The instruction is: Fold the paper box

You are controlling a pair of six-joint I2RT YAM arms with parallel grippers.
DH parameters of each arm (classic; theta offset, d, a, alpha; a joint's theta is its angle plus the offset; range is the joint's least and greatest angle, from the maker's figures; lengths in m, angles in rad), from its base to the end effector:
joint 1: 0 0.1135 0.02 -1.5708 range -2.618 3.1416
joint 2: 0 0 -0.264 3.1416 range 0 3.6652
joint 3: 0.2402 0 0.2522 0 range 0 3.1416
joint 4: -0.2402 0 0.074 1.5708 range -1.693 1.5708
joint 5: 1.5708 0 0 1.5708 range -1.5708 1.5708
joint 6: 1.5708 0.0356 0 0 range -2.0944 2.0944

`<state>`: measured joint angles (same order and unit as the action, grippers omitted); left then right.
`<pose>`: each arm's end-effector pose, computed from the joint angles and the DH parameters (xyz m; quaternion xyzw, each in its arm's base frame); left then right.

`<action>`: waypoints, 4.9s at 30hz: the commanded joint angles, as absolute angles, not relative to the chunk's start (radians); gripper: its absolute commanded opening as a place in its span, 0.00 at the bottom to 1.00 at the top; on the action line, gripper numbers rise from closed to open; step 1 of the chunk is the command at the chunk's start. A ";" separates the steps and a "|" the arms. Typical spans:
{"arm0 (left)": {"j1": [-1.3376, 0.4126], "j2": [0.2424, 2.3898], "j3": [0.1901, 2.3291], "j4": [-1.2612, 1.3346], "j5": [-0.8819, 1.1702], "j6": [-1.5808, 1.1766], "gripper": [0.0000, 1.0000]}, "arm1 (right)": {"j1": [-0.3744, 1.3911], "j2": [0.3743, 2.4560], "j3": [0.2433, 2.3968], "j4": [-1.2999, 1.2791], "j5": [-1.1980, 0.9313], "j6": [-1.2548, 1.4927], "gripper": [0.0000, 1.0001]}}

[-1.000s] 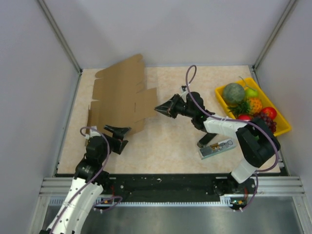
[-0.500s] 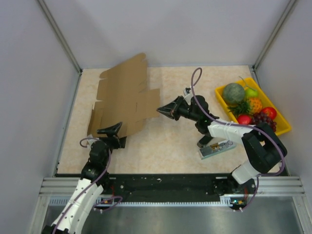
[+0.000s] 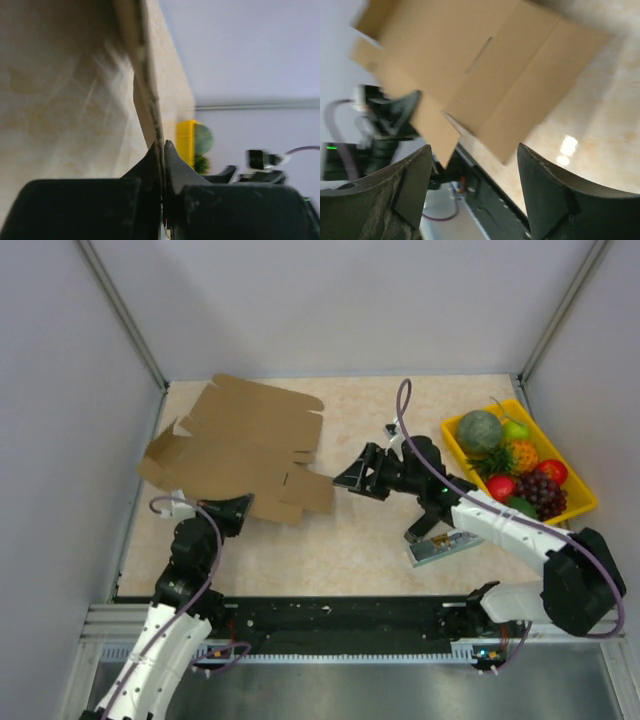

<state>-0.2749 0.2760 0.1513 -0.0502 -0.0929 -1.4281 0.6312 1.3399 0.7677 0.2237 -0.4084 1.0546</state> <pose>0.1205 -0.0306 0.1955 -0.4423 0.6253 -0.4595 0.4497 0.2325 0.1874 0.2519 0.0548 0.8085 0.5300 0.2498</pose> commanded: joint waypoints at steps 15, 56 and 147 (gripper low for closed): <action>-0.272 0.883 1.497 -0.786 0.353 -0.020 0.07 | 0.627 1.109 1.506 -0.520 -0.267 0.069 0.86; -0.589 1.158 1.494 -0.882 0.282 0.348 0.00 | 0.856 1.361 1.674 -0.713 -0.333 -0.873 0.80; -0.582 0.994 1.249 -0.263 0.057 -0.245 0.90 | 0.216 1.658 1.383 -0.308 -1.017 0.083 0.00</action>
<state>-0.6285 0.9398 1.2610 -0.4038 -0.0566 -0.1814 0.2161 1.5822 1.1790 -0.1886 -0.8505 0.3542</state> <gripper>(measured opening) 0.917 0.008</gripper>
